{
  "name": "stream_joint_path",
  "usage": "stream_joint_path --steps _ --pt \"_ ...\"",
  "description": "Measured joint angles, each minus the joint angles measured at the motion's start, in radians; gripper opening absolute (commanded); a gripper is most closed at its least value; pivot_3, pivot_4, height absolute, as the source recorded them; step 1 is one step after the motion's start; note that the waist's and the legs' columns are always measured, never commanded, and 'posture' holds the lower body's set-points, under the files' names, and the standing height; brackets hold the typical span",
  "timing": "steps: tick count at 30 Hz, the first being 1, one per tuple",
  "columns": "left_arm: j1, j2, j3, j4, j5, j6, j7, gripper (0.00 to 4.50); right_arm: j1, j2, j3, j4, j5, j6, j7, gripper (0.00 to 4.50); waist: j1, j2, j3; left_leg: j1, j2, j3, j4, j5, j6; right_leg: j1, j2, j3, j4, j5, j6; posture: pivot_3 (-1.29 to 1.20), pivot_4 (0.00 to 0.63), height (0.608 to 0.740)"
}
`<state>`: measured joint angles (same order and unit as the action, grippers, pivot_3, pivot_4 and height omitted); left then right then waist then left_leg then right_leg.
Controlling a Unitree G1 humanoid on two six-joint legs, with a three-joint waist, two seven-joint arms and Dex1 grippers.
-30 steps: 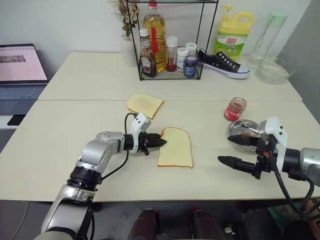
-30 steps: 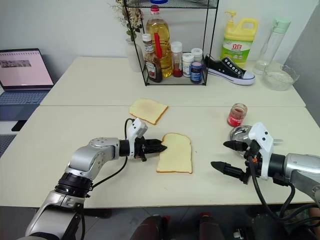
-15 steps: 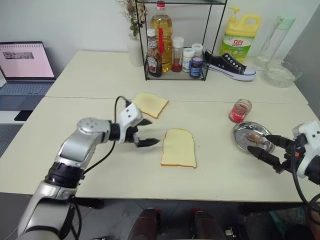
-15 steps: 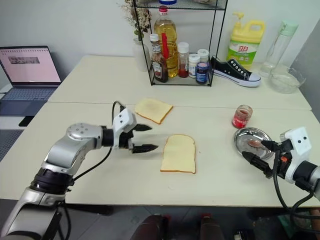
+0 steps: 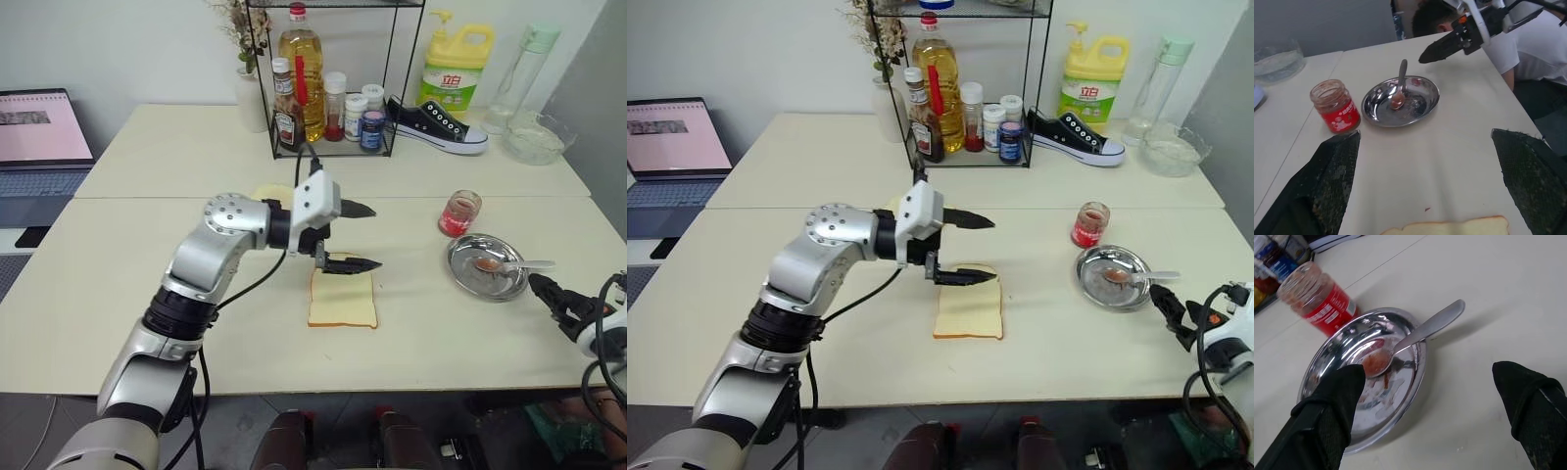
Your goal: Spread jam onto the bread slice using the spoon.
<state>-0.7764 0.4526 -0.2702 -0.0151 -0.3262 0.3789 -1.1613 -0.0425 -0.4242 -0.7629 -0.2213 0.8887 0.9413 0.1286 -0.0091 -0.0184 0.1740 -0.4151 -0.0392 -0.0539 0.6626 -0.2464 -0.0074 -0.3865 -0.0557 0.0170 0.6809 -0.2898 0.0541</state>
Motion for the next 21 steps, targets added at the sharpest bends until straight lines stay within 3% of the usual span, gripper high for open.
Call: stream_joint_path --steps 7,21 --pt "-0.003 -0.030 -0.001 0.013 0.022 -0.012 0.040 4.47 -0.198 0.028 -0.007 0.256 -0.004 -0.115 -0.061 4.50 -0.009 0.002 -0.001 0.000 0.000 0.000 0.000 0.000 0.000 0.000 0.000 0.000 0.000 0.000 0.000 0.00 0.150 0.740" --pt "0.021 -0.049 -0.002 -0.018 0.040 0.006 0.095 4.47 -0.287 0.001 0.010 0.424 -0.001 -0.163 -0.037 4.50 -0.015 0.003 -0.002 0.000 0.000 0.000 0.000 0.000 0.000 0.000 0.000 0.000 0.000 0.000 0.000 0.00 0.150 0.740"
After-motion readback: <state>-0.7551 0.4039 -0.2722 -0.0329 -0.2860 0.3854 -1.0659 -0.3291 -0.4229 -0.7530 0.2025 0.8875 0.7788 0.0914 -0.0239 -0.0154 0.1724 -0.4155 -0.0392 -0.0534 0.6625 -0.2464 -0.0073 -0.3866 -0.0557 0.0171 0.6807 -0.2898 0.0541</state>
